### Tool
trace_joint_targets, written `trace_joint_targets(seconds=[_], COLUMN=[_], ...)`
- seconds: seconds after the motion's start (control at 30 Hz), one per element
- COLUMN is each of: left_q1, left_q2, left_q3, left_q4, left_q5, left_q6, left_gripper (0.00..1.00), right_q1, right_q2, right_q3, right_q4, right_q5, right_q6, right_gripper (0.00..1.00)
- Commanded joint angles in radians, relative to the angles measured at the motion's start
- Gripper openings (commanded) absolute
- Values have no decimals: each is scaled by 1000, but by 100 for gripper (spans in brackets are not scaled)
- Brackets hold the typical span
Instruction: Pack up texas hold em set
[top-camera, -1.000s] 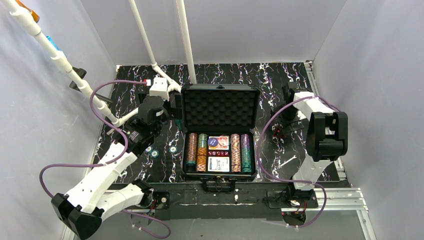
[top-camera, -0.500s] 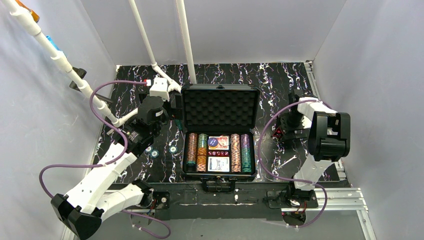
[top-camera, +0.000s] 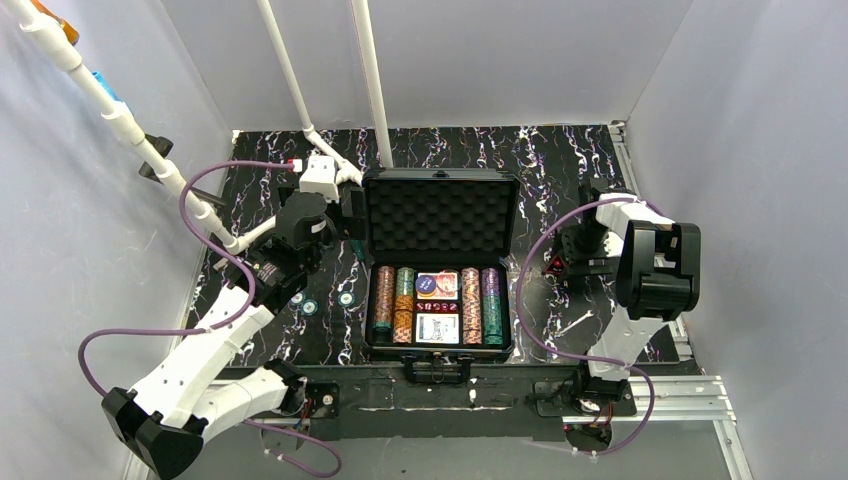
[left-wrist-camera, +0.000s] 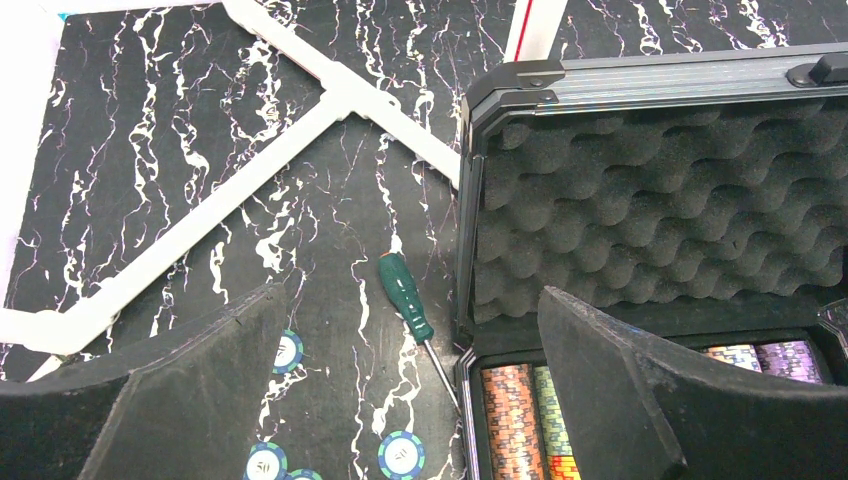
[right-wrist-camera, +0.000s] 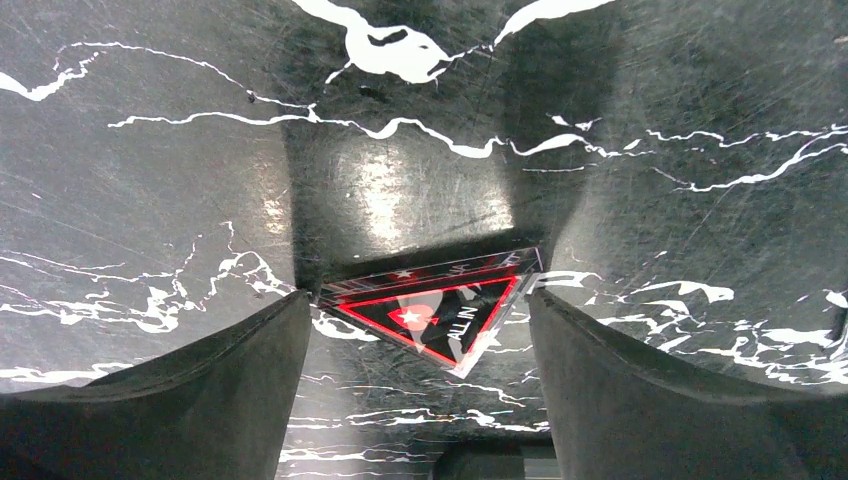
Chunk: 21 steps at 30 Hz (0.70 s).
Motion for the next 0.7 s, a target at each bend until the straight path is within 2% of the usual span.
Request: trace_joint_targets(seconds=[0.0,0.2,0.33,0.5,0.6,0.67], left_q1=[6,6,6,6,5,5], left_q2=[-26,-30,-32,-32,-32,-31], left_q3=[13,13,13,13,13,12], left_q4=[-6,-5,-6,-6,-6,-6], left_q5=[-7,-9,-10,-13,-11,-10], left_q6=[-4,-4,-2,-1,-1,-2], left_gripper=[98,98,98,98,98,98], right_q1=[-5,-5,-5,-4,-4,-4], right_q2=[32,30,31,-1,-26,-57], right_q3=[24,18,7,-40,-47,-67], right_q4=[-21,-20,-7,51,53,73], right_q5=[8,18,21,16,38,54], right_q6=[65,73,45,-39,-129,-210], right_gripper=[82,74,61,33,23,12])
